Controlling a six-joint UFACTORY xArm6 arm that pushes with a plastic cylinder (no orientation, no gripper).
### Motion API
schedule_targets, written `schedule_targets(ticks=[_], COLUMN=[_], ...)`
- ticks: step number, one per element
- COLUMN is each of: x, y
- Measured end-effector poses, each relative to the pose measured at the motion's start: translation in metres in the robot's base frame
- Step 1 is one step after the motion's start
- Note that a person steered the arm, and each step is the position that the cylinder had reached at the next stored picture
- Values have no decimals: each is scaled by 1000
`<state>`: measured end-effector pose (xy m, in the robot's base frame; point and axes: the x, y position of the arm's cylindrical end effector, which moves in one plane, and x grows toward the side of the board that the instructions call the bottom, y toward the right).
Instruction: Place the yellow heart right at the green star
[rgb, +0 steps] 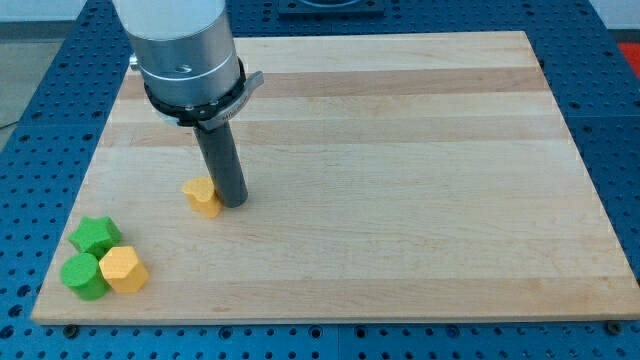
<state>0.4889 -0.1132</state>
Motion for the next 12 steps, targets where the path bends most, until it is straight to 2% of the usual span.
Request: schedule_targets(ticks=[1, 2, 3, 4, 5, 6, 7, 8, 9, 10, 11, 12], x=[-6, -12, 4, 9, -14, -14, 23, 32, 5, 0, 30, 60], y=[21, 3, -47, -49, -52, -89, -98, -98, -86, -41, -11, -21])
